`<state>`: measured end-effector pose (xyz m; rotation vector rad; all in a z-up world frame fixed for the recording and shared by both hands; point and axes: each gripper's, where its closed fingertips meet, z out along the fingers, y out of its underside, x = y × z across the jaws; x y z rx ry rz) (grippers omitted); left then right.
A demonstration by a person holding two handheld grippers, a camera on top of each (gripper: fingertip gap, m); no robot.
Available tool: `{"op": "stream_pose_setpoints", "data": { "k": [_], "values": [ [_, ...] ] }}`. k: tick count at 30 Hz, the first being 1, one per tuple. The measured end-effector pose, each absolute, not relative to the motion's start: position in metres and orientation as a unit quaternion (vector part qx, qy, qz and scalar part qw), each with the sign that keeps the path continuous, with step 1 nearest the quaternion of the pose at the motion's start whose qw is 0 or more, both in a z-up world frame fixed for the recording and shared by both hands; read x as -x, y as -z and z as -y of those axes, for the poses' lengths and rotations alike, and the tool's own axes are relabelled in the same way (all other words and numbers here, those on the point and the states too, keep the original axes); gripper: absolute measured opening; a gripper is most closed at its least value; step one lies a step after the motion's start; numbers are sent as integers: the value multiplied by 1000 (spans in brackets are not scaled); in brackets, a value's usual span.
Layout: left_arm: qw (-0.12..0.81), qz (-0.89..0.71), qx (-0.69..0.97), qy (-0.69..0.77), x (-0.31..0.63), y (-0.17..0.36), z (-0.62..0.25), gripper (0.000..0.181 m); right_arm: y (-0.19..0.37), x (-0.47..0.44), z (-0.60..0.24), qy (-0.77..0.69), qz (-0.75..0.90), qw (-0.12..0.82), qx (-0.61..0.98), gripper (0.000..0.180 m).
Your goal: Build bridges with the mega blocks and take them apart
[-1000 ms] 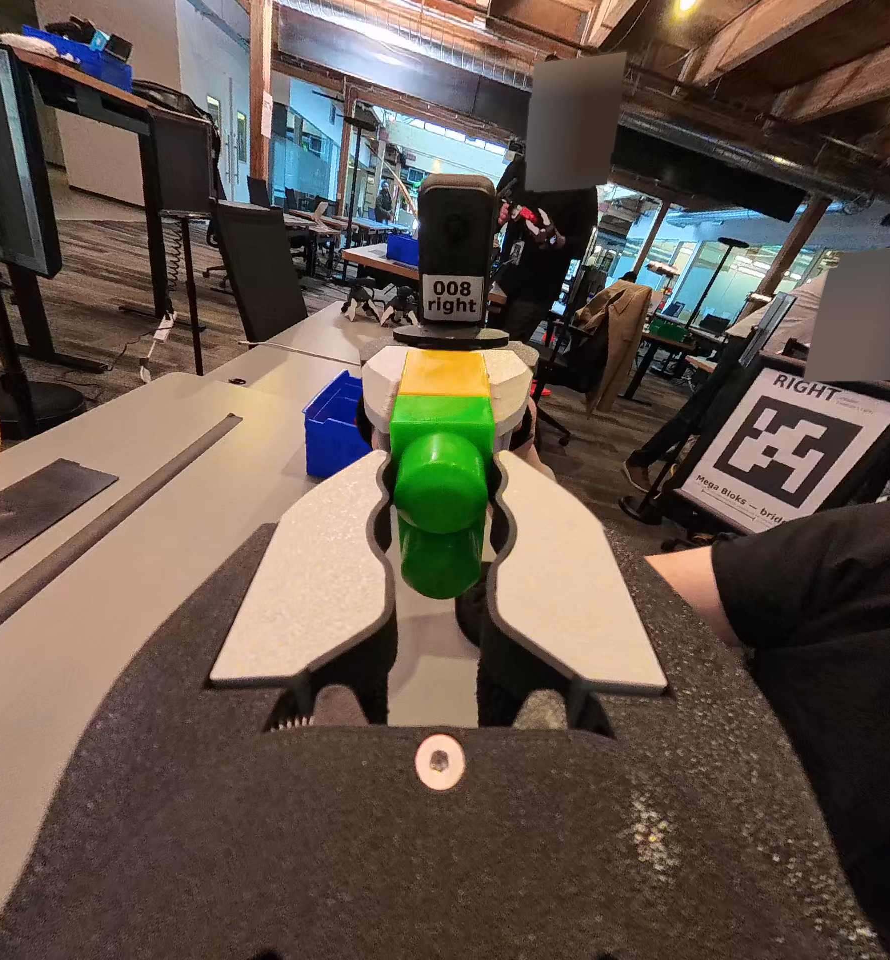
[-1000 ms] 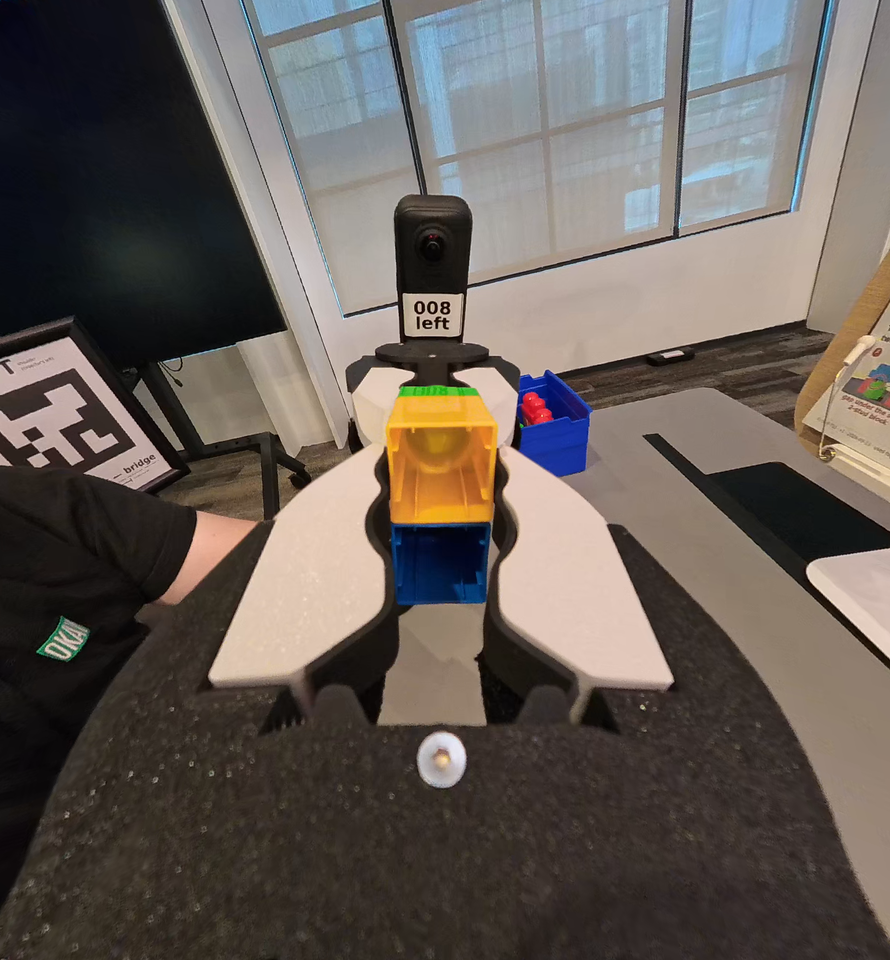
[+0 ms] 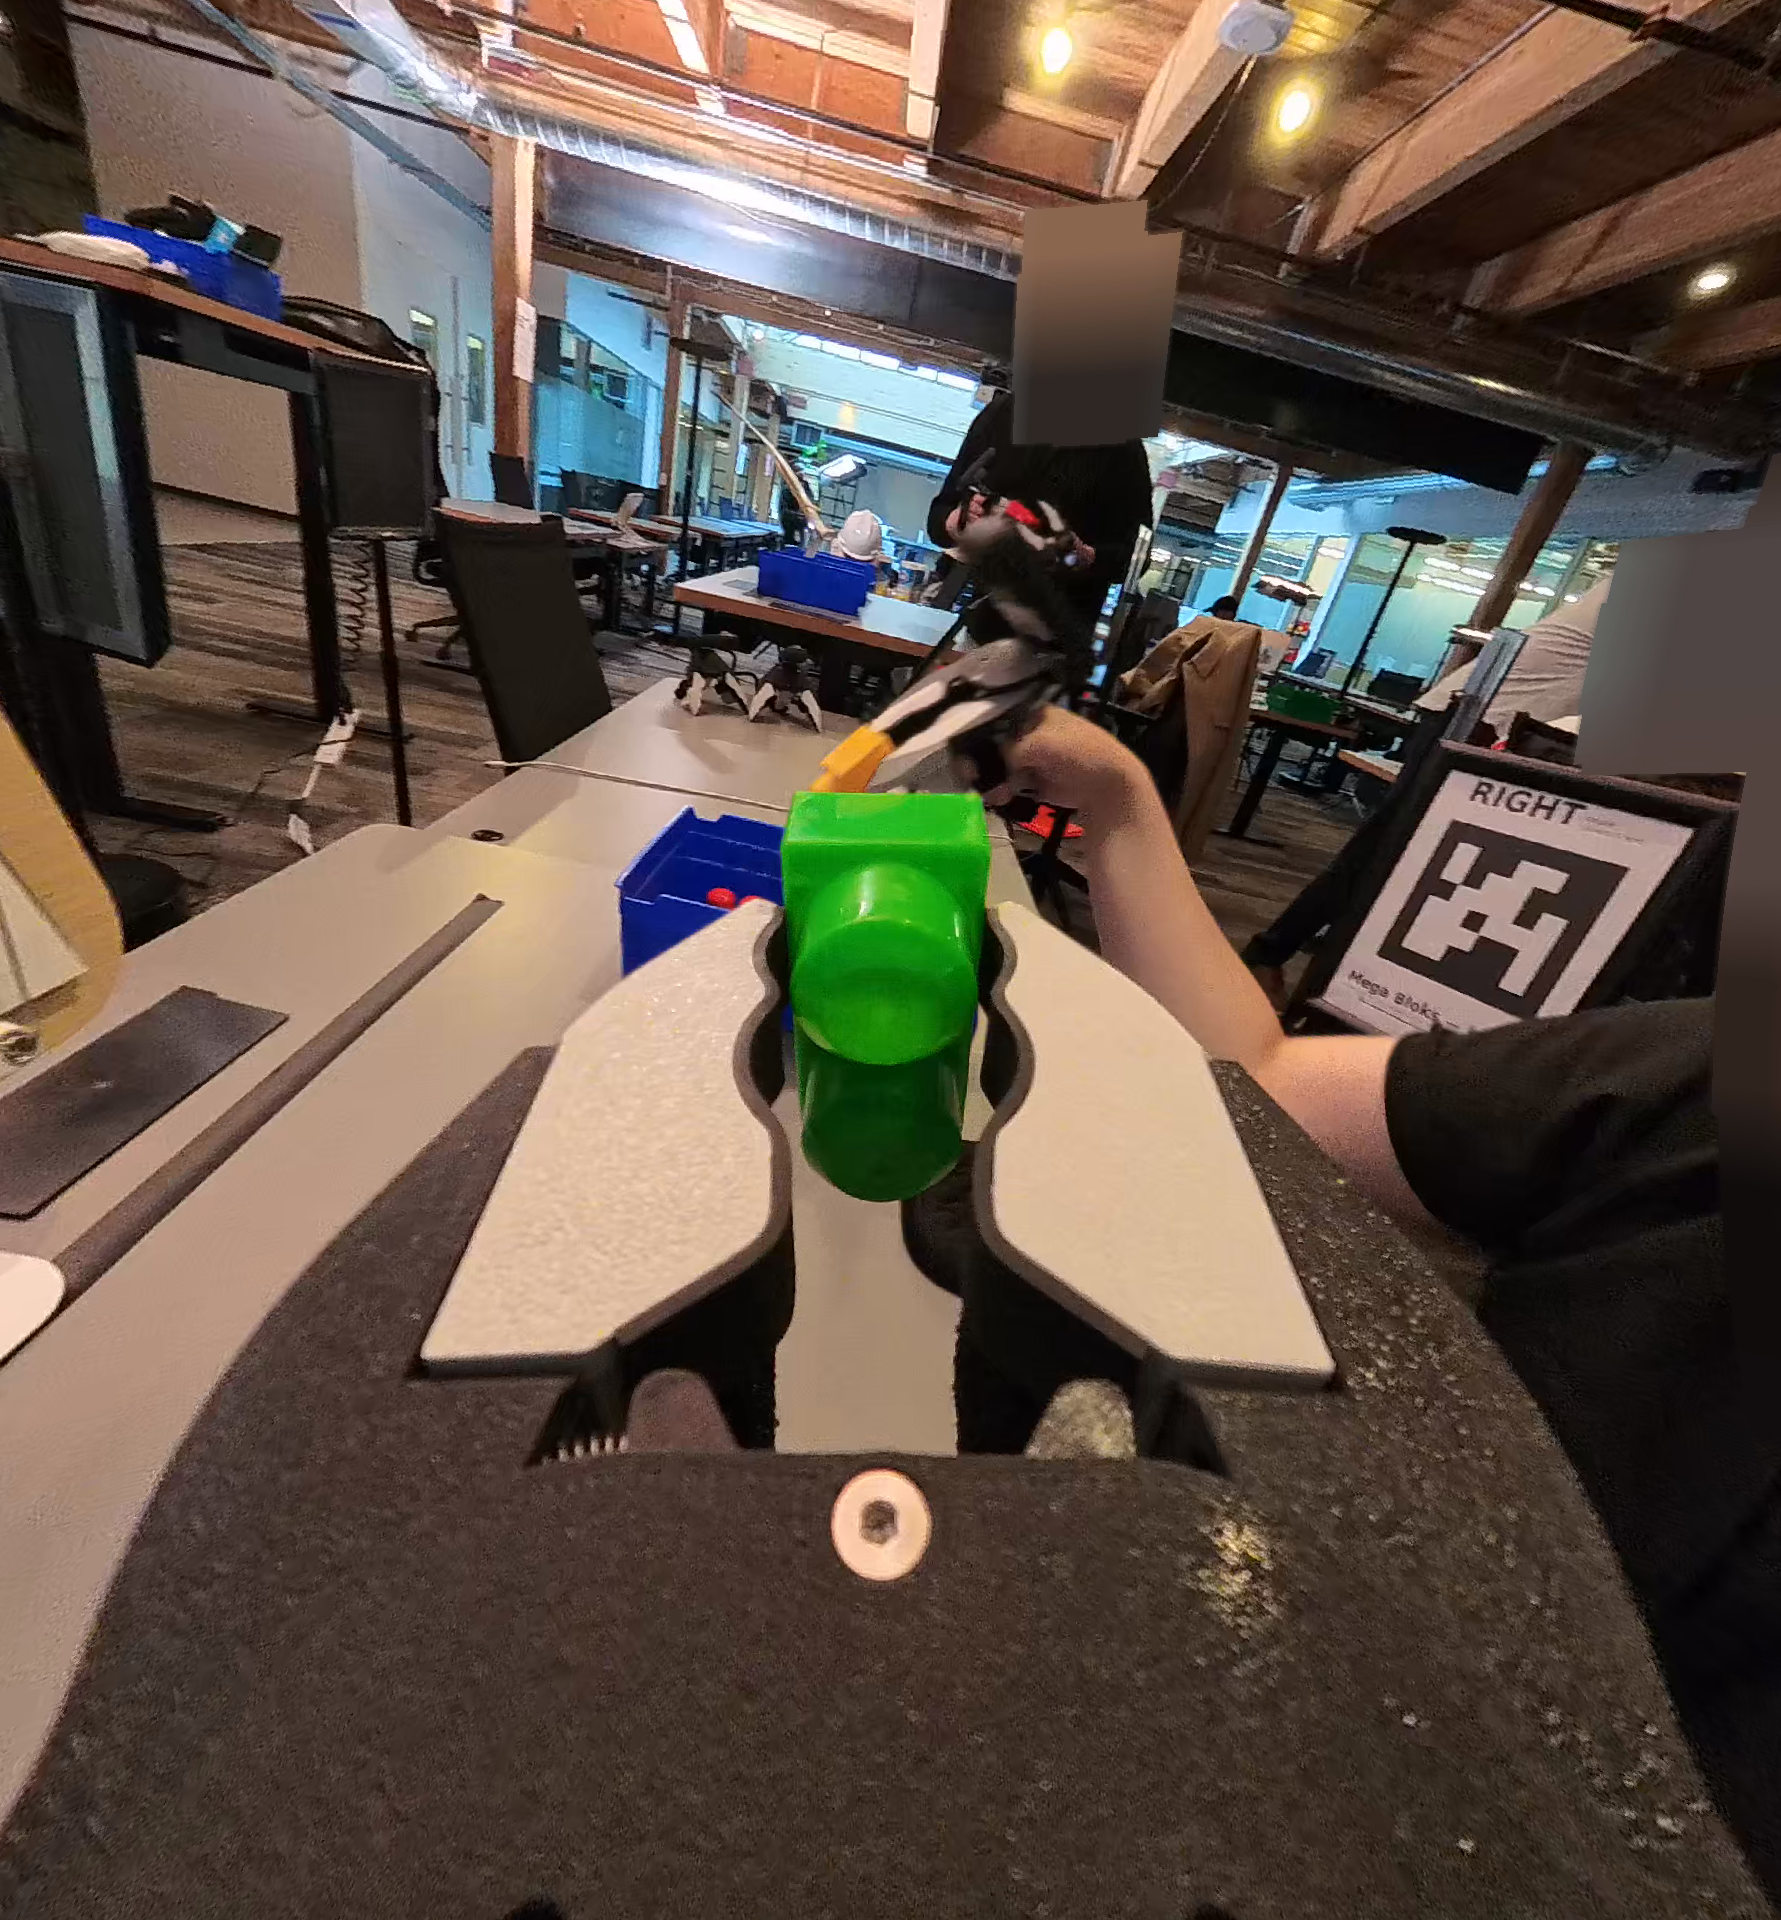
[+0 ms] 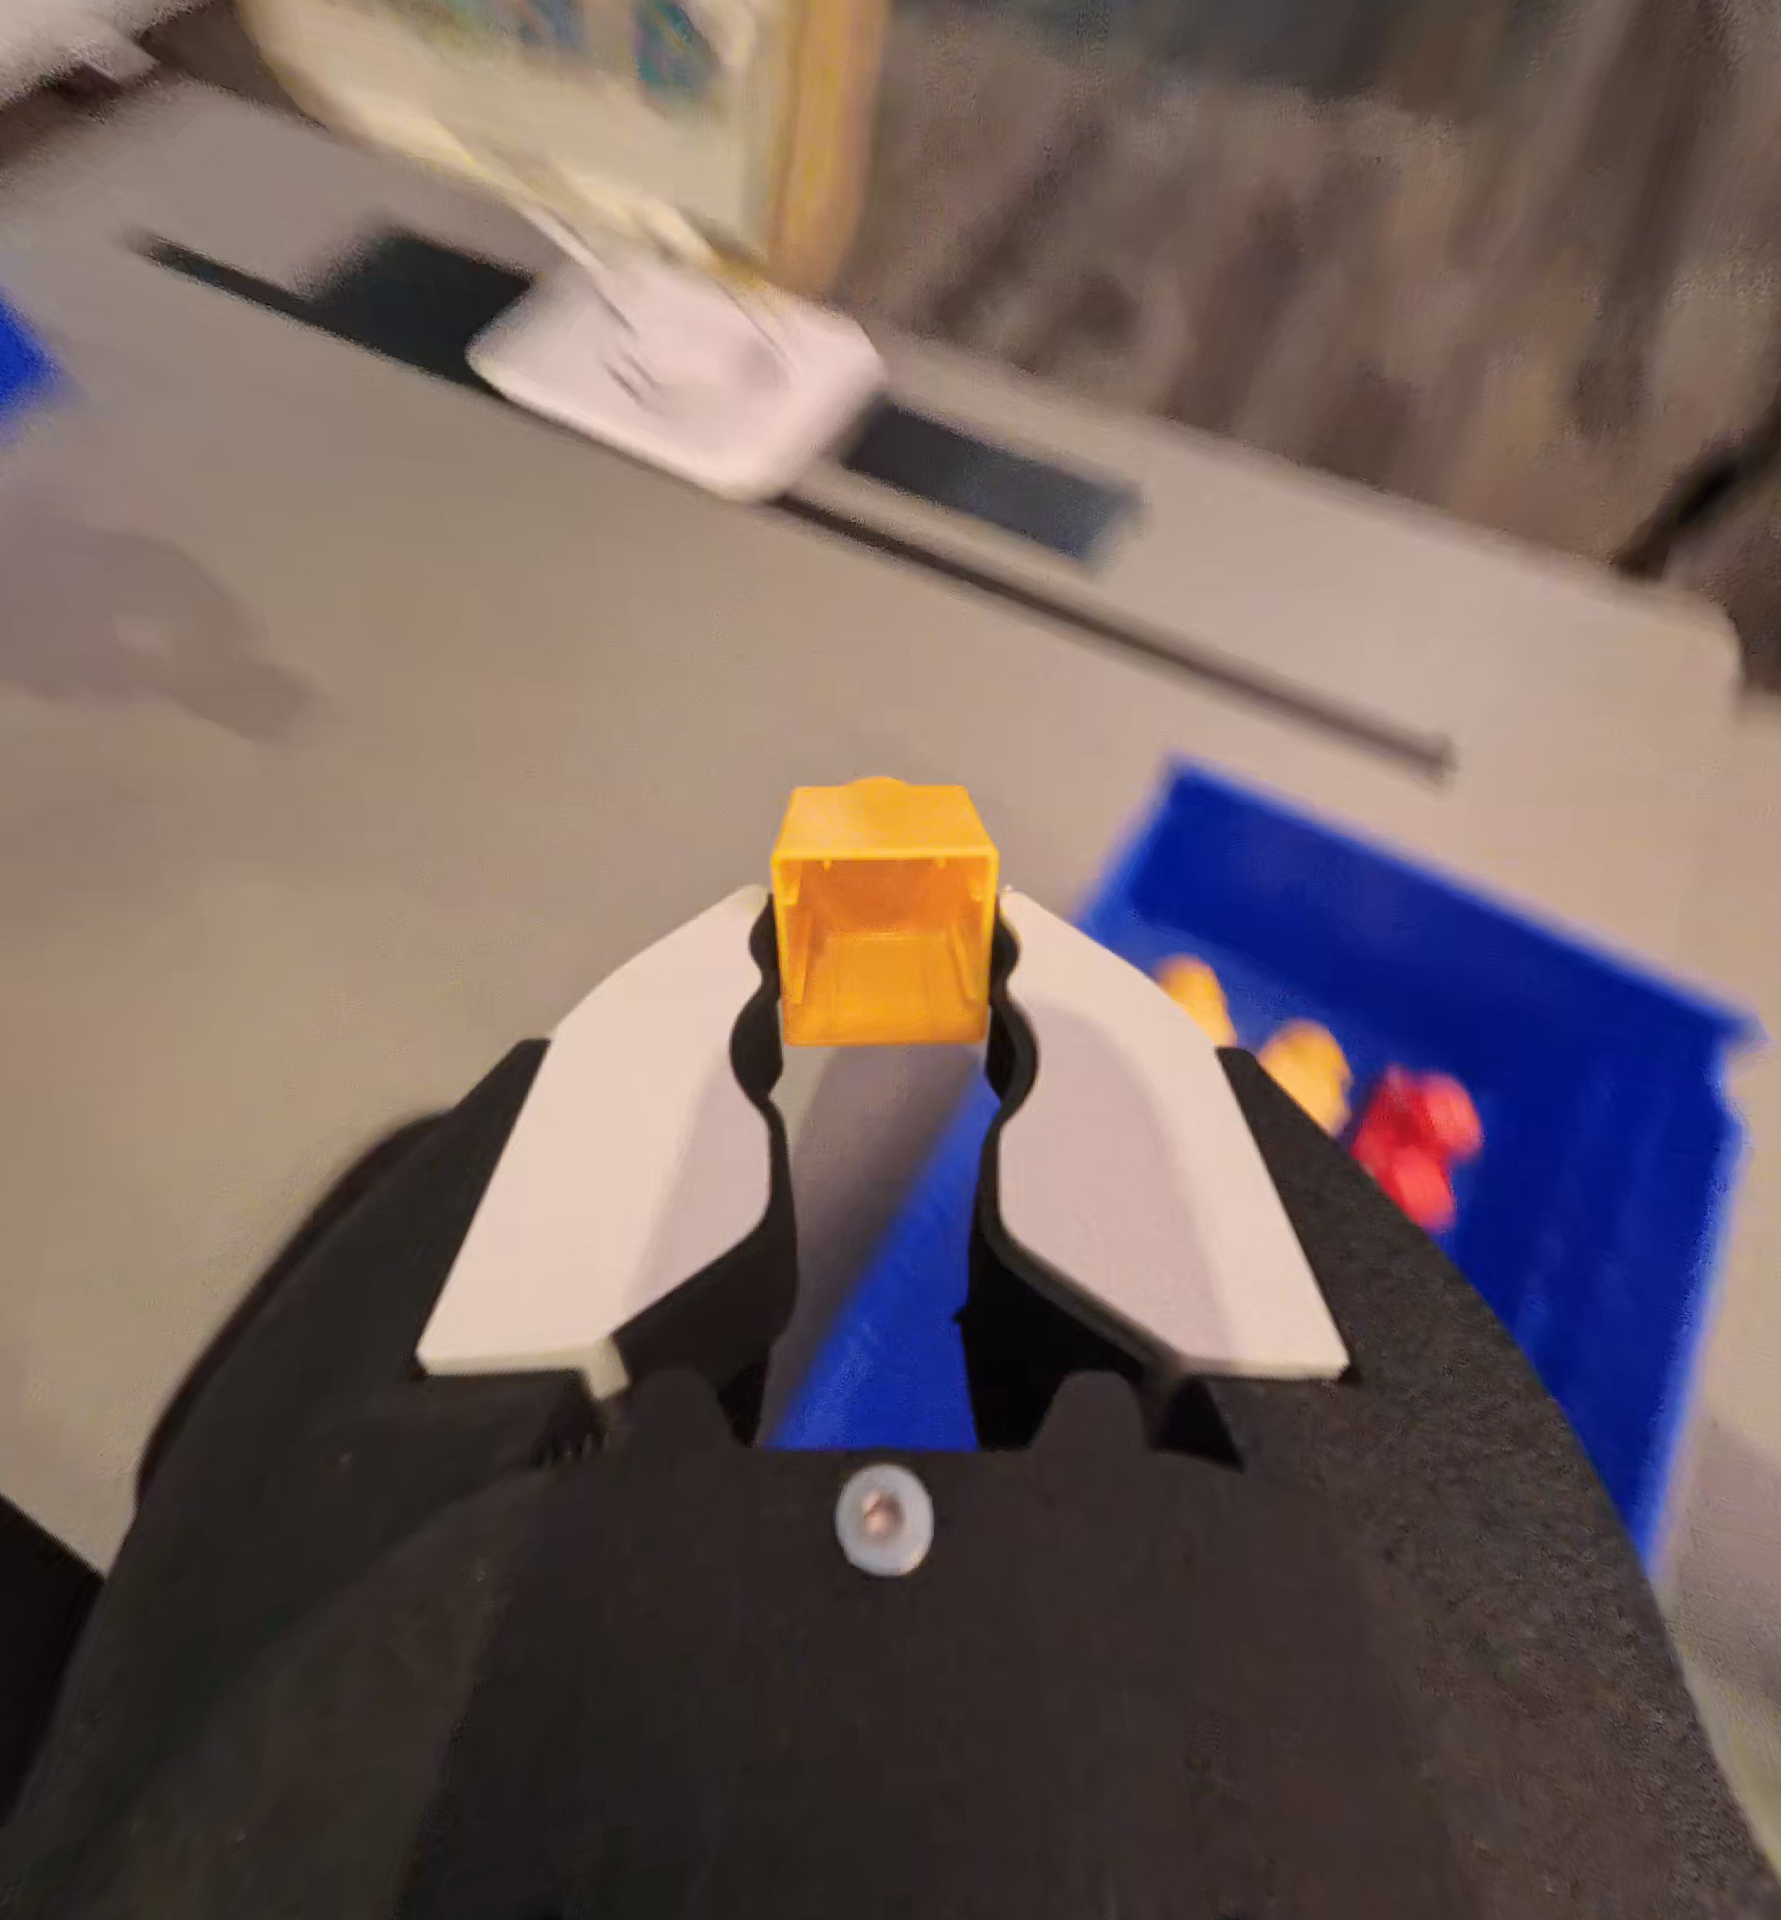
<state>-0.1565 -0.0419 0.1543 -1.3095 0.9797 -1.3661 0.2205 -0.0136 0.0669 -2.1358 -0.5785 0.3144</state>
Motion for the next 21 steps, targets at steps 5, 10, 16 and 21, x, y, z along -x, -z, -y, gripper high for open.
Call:
{"op": "stream_pose_setpoints", "data": {
  "k": [5,10,16,21],
  "values": [
    [471,-425,540,553,143,-149,50,34,41,-310,34,-132,161,280,937,36],
    [461,-434,539,555,135,-146,56,34,101,-324,52,-151,178,234,944,36],
    [452,-439,545,554,129,-141,58,34,135,-322,60,-156,199,181,950,37],
    [449,-444,545,552,125,-140,60,34,112,-330,47,-131,192,252,939,45]
  ]
}}
